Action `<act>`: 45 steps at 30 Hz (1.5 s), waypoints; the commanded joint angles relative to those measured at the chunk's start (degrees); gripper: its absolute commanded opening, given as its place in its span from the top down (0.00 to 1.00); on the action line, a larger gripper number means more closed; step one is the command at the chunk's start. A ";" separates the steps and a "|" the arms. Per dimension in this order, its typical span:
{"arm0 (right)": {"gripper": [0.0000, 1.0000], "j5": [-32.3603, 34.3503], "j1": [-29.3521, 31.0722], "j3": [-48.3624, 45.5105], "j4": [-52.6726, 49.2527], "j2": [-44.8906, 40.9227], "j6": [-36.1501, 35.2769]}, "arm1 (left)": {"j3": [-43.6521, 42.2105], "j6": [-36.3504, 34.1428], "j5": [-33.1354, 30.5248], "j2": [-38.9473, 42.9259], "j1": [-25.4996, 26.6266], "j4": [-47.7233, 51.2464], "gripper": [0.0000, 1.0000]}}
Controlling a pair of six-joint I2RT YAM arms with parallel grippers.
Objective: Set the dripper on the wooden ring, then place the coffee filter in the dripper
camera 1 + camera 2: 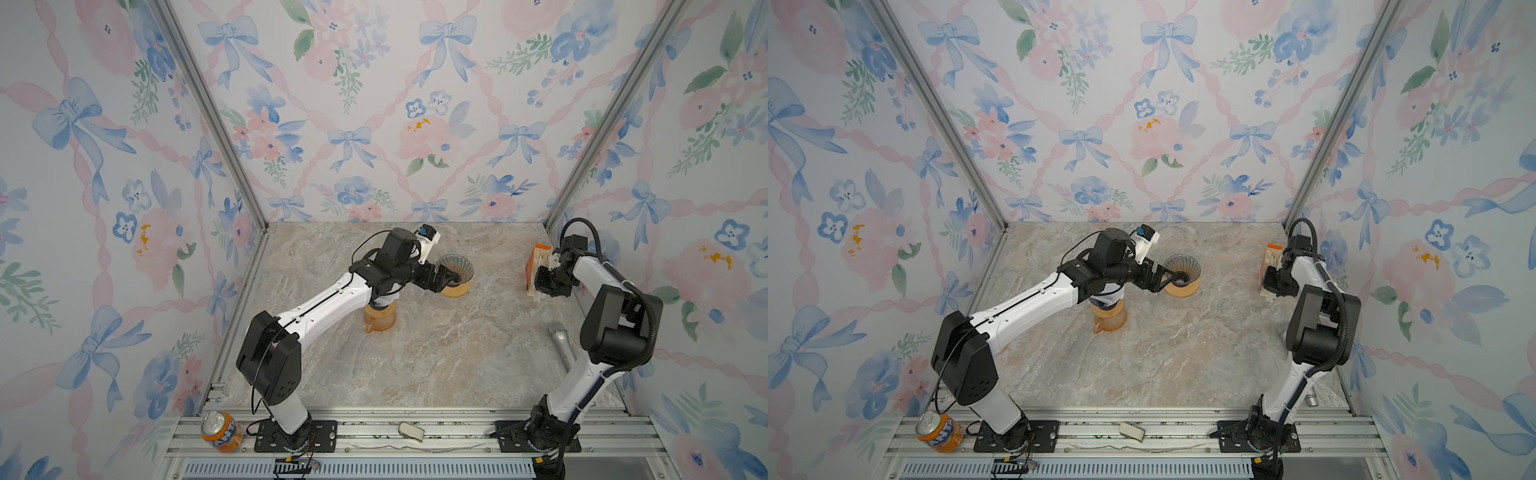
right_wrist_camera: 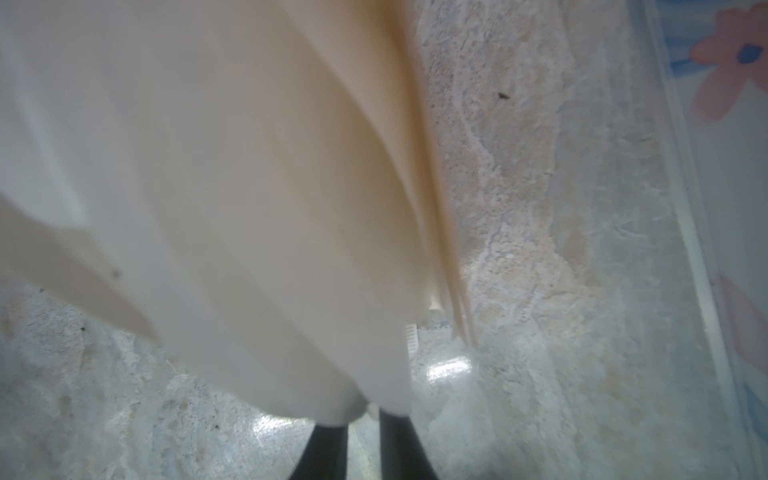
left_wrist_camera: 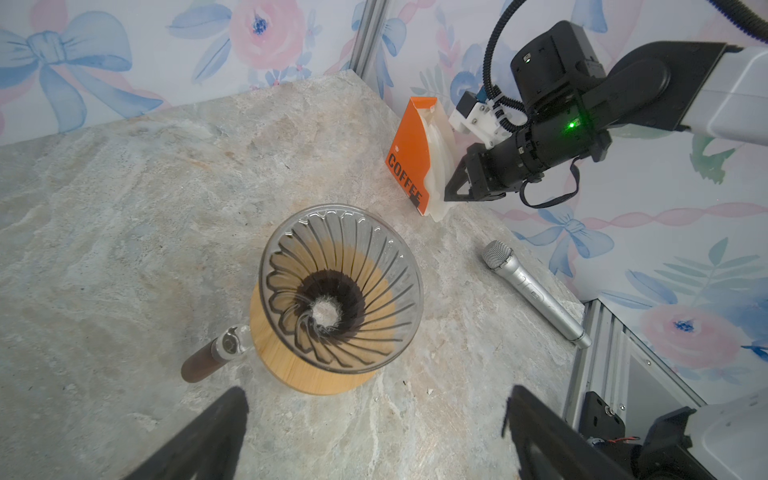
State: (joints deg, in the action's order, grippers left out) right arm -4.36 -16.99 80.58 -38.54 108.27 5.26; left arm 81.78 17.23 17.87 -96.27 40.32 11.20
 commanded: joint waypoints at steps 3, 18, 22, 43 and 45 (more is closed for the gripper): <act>0.84 3.21 0.65 2.02 0.40 1.81 -0.19 | 1.71 1.09 0.98 -0.92 0.37 -0.48 0.02; 1.00 2.54 1.15 2.20 -0.61 -0.84 0.28 | 2.95 1.66 1.70 -1.70 0.46 -0.48 0.02; 1.00 2.24 1.12 3.35 -3.00 -1.51 0.62 | 3.24 1.66 1.82 -1.93 0.47 -0.48 0.02; 0.83 2.77 0.47 3.90 -5.54 -1.96 1.94 | 2.06 1.43 1.89 -1.55 0.64 -0.43 0.02; 0.82 2.71 0.33 3.78 -5.66 -2.40 1.89 | 2.06 1.47 1.90 -1.63 0.64 -0.43 0.02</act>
State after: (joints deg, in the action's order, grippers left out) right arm -1.67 -16.45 83.70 -42.70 106.39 6.83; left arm 83.18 18.26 18.94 -97.36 40.53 11.20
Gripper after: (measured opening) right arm 0.175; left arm 0.980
